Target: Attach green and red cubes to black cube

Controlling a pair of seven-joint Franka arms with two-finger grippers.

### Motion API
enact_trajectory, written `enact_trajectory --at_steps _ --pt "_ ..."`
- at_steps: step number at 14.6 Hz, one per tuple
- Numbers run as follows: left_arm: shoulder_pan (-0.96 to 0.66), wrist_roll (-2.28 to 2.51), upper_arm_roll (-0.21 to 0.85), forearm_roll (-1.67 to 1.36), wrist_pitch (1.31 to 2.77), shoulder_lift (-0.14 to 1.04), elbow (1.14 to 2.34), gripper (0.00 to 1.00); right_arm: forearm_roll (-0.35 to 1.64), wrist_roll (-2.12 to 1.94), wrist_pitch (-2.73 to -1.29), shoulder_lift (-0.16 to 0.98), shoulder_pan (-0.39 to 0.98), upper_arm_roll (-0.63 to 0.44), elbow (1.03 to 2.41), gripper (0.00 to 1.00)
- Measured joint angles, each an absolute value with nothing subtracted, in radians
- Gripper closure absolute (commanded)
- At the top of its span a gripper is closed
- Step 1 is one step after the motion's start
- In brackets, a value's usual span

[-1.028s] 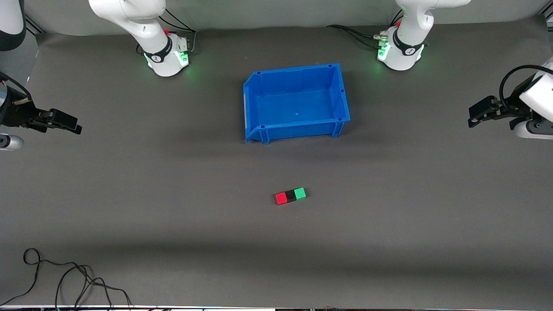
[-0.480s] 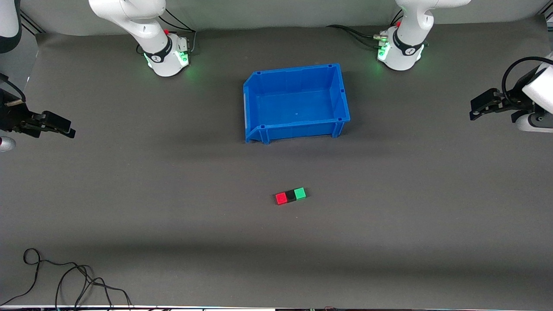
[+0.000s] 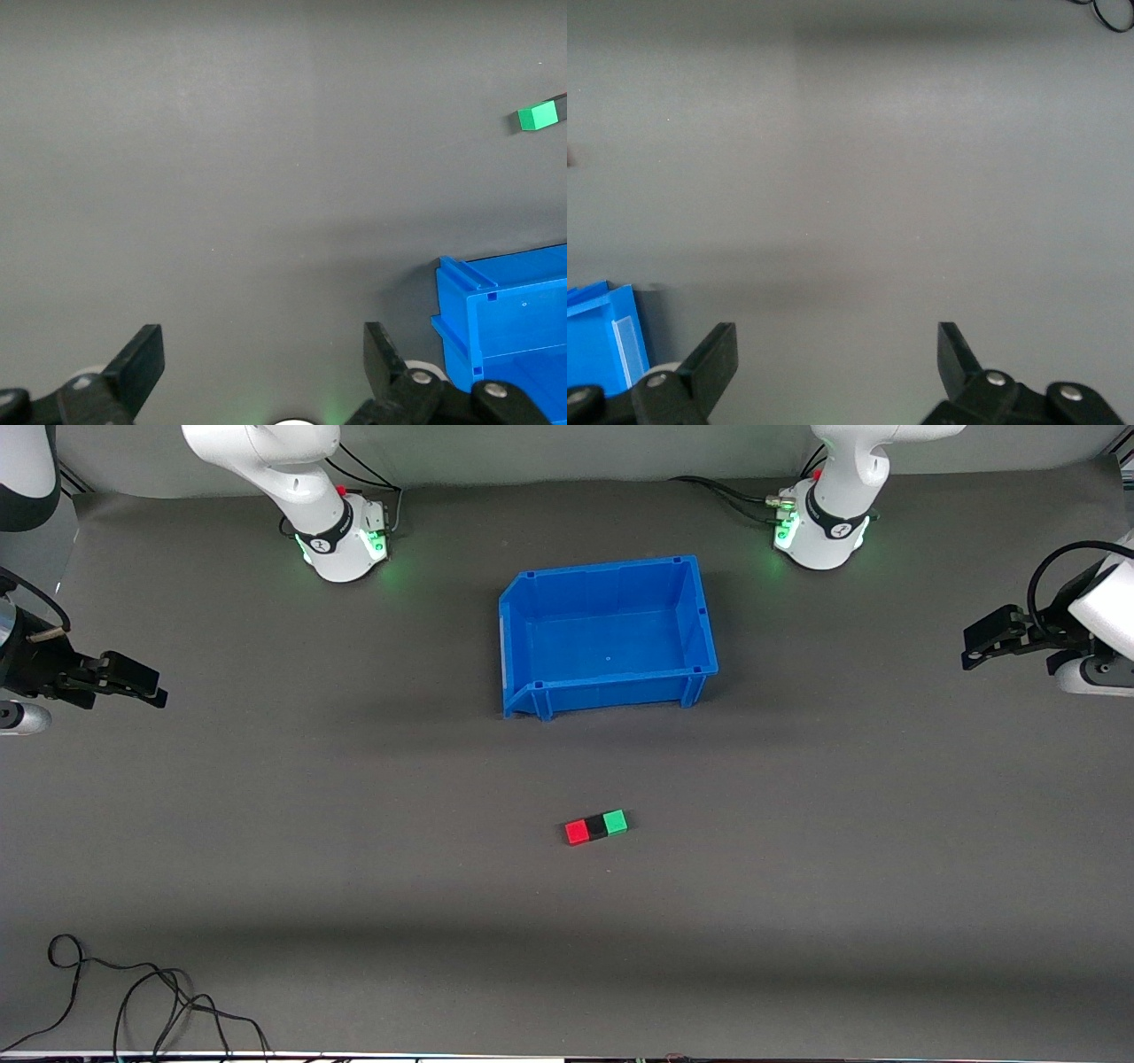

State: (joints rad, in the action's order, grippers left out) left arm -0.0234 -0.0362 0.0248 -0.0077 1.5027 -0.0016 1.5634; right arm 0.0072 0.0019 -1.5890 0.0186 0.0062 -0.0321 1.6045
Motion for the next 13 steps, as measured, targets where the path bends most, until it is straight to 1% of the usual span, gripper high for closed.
enact_trajectory --at_steps 13 --pt "-0.023 -0.036 0.026 -0.008 1.502 -0.002 1.563 0.0 0.007 0.002 -1.592 0.036 0.006 -0.03 1.608 0.0"
